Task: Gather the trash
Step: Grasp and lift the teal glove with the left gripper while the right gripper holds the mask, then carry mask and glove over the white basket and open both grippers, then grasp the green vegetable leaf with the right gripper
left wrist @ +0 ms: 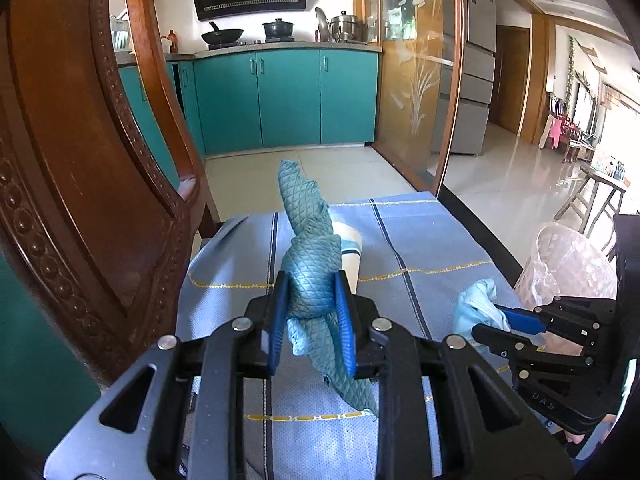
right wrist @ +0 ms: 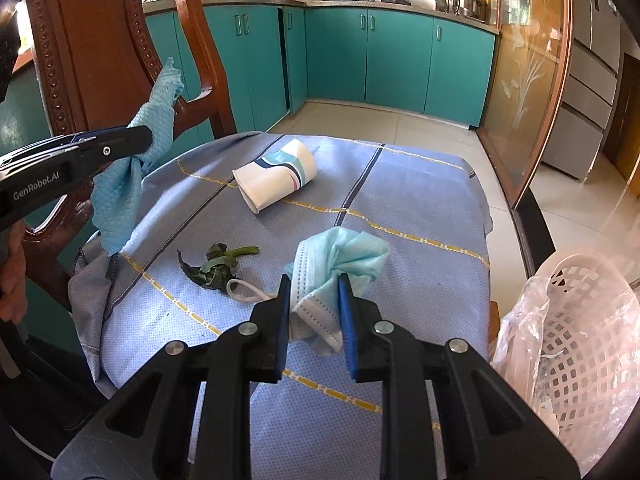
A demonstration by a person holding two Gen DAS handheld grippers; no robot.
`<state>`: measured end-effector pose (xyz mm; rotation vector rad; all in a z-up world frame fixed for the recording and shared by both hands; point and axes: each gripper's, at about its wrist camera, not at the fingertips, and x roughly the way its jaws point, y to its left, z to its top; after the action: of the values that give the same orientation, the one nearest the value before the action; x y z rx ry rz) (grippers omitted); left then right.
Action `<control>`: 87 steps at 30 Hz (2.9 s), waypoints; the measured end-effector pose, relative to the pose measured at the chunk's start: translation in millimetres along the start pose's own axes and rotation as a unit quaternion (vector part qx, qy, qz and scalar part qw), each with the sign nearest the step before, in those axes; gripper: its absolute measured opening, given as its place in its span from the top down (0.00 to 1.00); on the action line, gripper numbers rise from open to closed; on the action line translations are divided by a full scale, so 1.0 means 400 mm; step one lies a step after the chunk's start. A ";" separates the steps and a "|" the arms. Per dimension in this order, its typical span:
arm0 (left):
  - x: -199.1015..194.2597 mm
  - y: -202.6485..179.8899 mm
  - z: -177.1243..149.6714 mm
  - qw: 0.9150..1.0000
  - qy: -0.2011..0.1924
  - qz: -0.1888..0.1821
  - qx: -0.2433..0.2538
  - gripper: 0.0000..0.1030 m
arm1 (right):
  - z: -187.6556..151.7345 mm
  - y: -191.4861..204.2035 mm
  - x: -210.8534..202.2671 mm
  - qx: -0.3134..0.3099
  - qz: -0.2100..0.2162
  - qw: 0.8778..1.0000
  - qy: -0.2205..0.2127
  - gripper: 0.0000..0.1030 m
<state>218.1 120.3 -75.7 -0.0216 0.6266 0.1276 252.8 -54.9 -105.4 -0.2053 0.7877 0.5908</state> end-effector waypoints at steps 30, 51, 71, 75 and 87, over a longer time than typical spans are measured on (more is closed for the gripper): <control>-0.059 -0.060 0.026 0.991 -0.040 -0.124 -0.015 0.77 | -0.027 -0.106 -0.196 0.065 -0.107 0.985 -0.123 0.78; 0.026 -0.636 -0.003 0.950 -0.010 -0.288 0.122 0.74 | -0.258 -0.410 -0.315 0.200 -0.235 0.949 -0.070 0.65; 0.064 -0.183 0.147 0.998 -0.025 -0.055 -0.001 0.21 | -0.104 -0.183 -0.212 0.084 -0.029 0.992 -0.095 0.47; 0.091 -0.056 0.163 0.999 -0.020 -0.031 -0.025 0.19 | -0.019 0.002 -0.016 0.004 0.092 0.996 -0.023 0.47; 0.247 0.052 0.106 0.998 0.050 -0.028 -0.028 0.16 | 0.030 0.154 0.263 -0.020 0.135 0.988 0.072 0.85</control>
<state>319.4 154.7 -98.7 -0.0998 0.7216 0.0912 283.2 44.5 -170.0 -0.1806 0.9521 0.8560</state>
